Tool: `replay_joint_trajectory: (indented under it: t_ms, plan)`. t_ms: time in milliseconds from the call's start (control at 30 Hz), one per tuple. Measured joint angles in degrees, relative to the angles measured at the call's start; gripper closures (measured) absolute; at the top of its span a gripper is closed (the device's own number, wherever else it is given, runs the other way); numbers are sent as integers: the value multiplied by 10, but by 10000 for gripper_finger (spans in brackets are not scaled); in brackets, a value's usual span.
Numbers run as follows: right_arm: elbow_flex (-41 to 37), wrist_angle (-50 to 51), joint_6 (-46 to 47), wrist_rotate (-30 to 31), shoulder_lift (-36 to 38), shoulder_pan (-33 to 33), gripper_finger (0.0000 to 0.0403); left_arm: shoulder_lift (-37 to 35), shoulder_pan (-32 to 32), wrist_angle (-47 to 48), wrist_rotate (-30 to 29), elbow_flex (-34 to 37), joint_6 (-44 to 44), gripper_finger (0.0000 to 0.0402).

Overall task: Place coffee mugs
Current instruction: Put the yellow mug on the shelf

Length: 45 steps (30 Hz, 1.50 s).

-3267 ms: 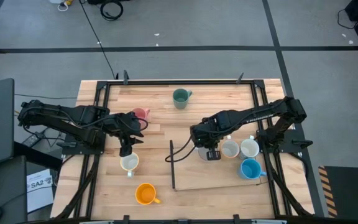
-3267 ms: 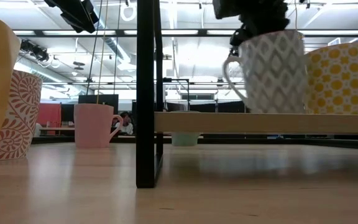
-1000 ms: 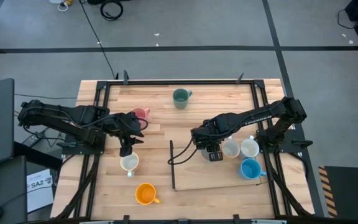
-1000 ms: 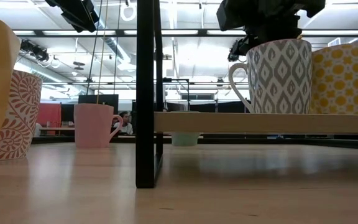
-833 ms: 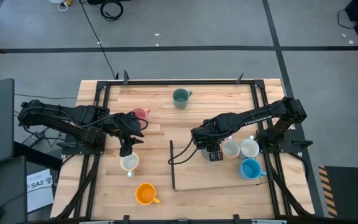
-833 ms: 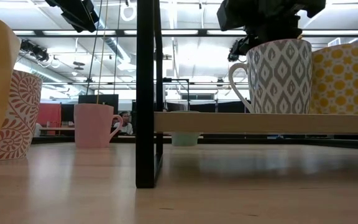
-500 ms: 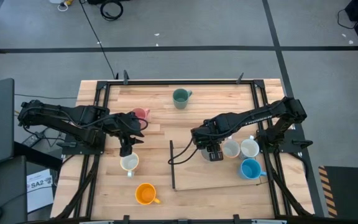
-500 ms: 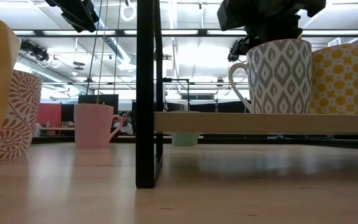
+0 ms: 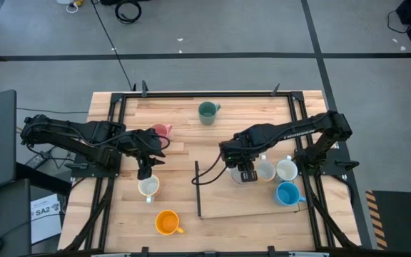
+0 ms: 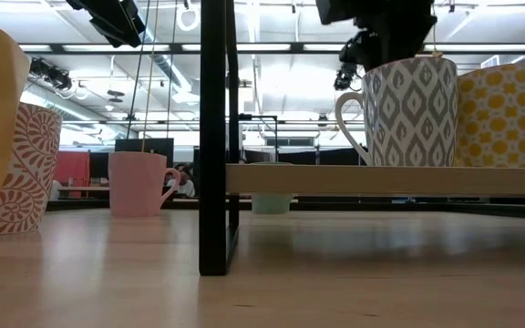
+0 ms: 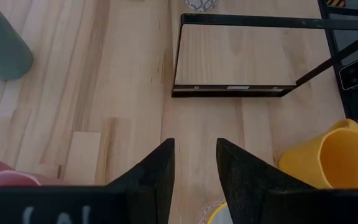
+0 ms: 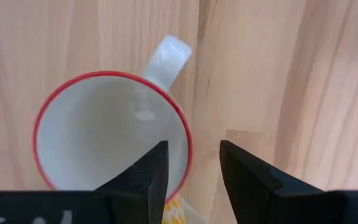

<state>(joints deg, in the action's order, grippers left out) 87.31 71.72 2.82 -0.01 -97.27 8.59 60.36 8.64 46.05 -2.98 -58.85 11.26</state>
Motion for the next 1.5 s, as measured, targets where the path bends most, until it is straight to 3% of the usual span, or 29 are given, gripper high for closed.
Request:
replay_joint_trajectory:
  t_ms: [200,400,567,867,1133,1500]
  plan:
    - [58,49,0,0,0,-1,253,0,-2,5,-1,0,24,278]
    - [97,36,4,4,0,-1,253,0,-19,22,-40,0,114,278]
    - [97,1,4,4,0,-1,254,0,-20,23,-12,0,195,278]
    - [97,-24,0,4,0,-1,254,23,95,-41,1,-1,242,278]
    - [96,-29,-2,4,0,-2,254,117,219,-155,-1,-1,256,278]
    - [96,-31,2,4,0,-2,254,215,297,-156,-77,-1,258,279]
